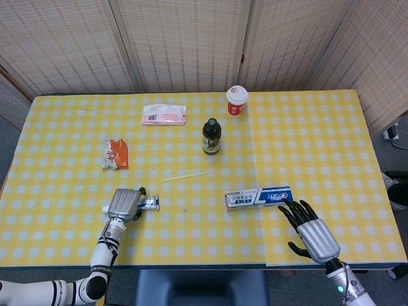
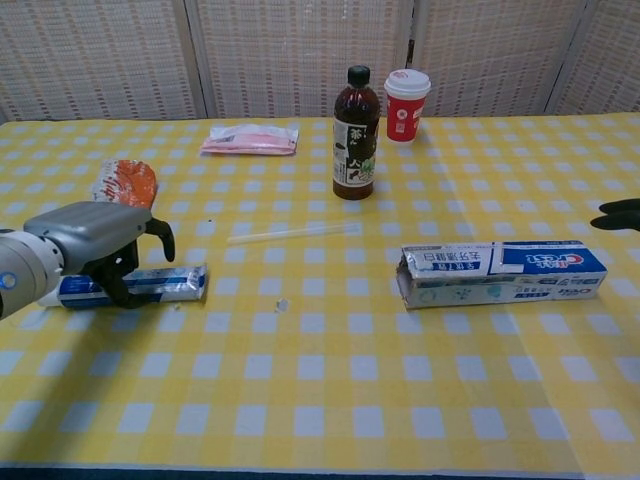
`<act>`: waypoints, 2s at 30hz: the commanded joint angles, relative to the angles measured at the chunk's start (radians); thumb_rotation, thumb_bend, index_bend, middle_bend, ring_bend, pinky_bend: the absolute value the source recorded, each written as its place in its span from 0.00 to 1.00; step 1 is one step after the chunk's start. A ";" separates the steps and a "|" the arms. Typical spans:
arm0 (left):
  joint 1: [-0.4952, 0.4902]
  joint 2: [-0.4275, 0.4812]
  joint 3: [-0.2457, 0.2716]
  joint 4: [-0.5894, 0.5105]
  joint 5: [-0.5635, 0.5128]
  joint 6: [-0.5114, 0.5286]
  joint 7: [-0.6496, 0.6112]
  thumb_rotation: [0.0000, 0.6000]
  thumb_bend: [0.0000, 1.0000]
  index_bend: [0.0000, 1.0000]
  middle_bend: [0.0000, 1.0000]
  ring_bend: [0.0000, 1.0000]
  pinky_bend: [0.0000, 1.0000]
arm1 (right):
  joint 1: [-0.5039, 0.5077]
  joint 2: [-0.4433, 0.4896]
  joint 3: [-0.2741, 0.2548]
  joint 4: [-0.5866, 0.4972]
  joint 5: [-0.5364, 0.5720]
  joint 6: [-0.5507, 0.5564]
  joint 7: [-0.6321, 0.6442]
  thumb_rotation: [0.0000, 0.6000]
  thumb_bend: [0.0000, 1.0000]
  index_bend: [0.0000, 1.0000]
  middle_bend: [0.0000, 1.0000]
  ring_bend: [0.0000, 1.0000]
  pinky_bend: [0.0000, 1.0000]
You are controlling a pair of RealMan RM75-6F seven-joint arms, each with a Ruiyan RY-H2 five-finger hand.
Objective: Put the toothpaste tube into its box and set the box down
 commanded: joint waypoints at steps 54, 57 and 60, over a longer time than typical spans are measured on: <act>0.226 0.443 0.039 -0.382 0.595 -0.020 -1.365 1.00 0.69 0.82 1.00 1.00 1.00 | 0.316 -0.133 0.198 -0.033 0.478 -0.440 -0.239 1.00 0.30 0.00 0.00 0.03 0.00; 0.227 0.453 0.038 -0.380 0.594 -0.025 -1.390 1.00 0.69 0.82 1.00 1.00 1.00 | 0.340 -0.157 0.205 -0.018 0.531 -0.449 -0.269 1.00 0.30 0.00 0.00 0.04 0.00; 0.225 0.461 0.033 -0.374 0.588 -0.030 -1.409 1.00 0.69 0.82 1.00 1.00 1.00 | 0.362 -0.177 0.213 -0.003 0.579 -0.452 -0.292 1.00 0.30 0.00 0.01 0.05 0.00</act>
